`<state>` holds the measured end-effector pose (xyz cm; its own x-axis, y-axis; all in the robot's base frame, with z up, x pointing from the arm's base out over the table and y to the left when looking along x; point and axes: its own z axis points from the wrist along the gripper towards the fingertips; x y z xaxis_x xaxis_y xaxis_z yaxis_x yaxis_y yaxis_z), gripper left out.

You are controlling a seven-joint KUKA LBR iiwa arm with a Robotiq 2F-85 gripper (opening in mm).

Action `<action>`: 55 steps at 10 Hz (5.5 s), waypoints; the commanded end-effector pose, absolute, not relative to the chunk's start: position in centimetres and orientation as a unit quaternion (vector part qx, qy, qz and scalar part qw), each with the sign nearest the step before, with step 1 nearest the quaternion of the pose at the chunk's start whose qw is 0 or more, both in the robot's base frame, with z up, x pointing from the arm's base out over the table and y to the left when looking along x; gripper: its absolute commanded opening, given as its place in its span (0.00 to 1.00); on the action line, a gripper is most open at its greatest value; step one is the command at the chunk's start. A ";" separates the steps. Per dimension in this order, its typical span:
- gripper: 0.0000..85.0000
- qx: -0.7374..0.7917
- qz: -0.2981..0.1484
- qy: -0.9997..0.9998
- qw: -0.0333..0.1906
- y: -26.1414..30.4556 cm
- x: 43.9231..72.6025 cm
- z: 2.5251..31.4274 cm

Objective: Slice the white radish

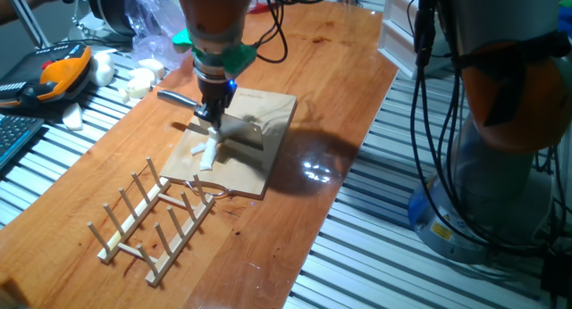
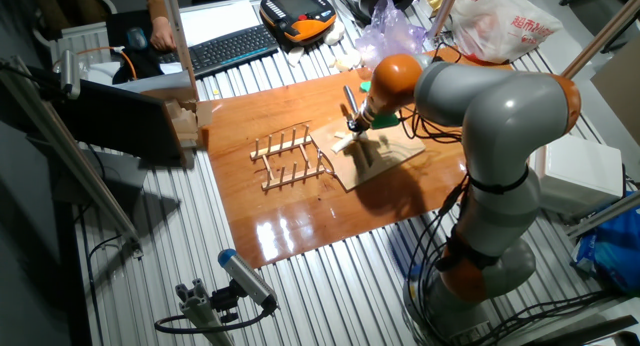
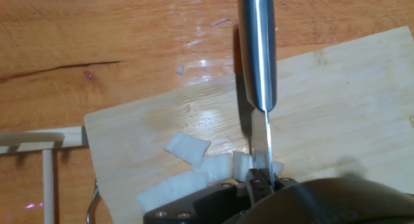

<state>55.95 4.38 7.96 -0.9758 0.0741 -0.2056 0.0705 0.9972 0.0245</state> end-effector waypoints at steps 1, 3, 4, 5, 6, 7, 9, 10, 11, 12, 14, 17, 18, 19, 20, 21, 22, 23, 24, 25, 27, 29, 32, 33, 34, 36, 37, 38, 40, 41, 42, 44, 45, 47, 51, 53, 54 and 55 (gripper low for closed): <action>0.00 0.037 0.008 0.994 0.106 4.5 55.9 7.7; 0.00 0.039 0.007 0.993 0.111 4.9 55.8 7.0; 0.00 0.036 0.004 0.993 0.112 5.0 55.8 6.9; 0.00 0.010 -0.005 0.993 0.114 5.1 56.0 7.2; 0.00 -0.009 -0.006 0.994 0.110 5.3 56.2 7.9; 0.00 -0.017 -0.001 0.995 0.103 5.4 56.2 8.6; 0.00 -0.029 0.003 0.994 0.101 5.4 56.1 9.4; 0.00 -0.033 0.005 0.995 0.098 5.5 56.1 9.8; 0.00 -0.033 0.002 0.995 0.096 5.5 56.1 10.4; 0.00 -0.029 0.005 0.996 0.090 5.1 56.0 11.2; 0.00 -0.014 0.017 0.997 0.076 4.1 56.1 12.7; 0.00 0.018 0.002 0.997 0.081 3.9 56.2 12.5; 0.00 0.020 0.002 0.996 0.082 3.8 56.1 12.2; 0.00 0.020 0.001 0.996 0.086 3.6 56.1 11.8; 0.00 0.018 0.002 0.996 0.088 3.5 56.1 11.4; 0.00 0.017 0.004 0.996 0.089 3.5 56.2 11.2; 0.00 0.017 0.005 0.996 0.089 3.5 56.2 11.0; 0.00 0.017 0.006 0.996 0.089 3.5 56.3 10.9; 0.00 0.017 0.006 0.996 0.089 3.5 56.3 10.8; 0.00 0.017 0.007 0.996 0.090 3.5 56.3 10.7; 0.00 0.016 0.007 0.996 0.090 3.5 56.3 10.6; 0.00 0.016 0.009 0.996 0.091 3.6 56.3 10.3; 0.00 0.017 0.005 0.994 0.105 3.6 56.3 9.3; 0.00 0.017 0.005 0.994 0.107 3.6 56.3 9.2; 0.00 0.017 0.006 0.994 0.107 3.6 56.3 9.2; 0.00 0.018 0.008 0.994 0.111 3.7 56.3 8.9; 0.00 0.018 0.009 0.993 0.113 3.8 56.3 8.7; 0.00 0.018 0.009 0.993 0.115 4.0 56.3 8.5; 0.00 0.015 0.004 0.992 0.123 4.2 56.2 8.1; 0.00 0.007 -0.003 0.992 0.126 4.2 56.3 8.0; 0.00 -0.010 -0.011 0.991 0.130 4.2 56.3 7.9; 0.00 -0.019 -0.008 0.991 0.129 4.2 56.3 7.7; 0.00 -0.020 -0.007 0.991 0.129 4.2 56.3 7.6; 0.00 -0.032 -0.008 0.991 0.129 4.3 56.3 7.5; 0.00 -0.059 -0.004 0.990 0.131 4.4 56.3 7.1; 0.00 -0.061 -0.002 0.990 0.129 4.4 56.3 7.3; 0.00 -0.059 0.004 0.991 0.123 4.5 56.3 7.8; 0.00 -0.057 0.017 0.992 0.115 4.5 56.3 8.7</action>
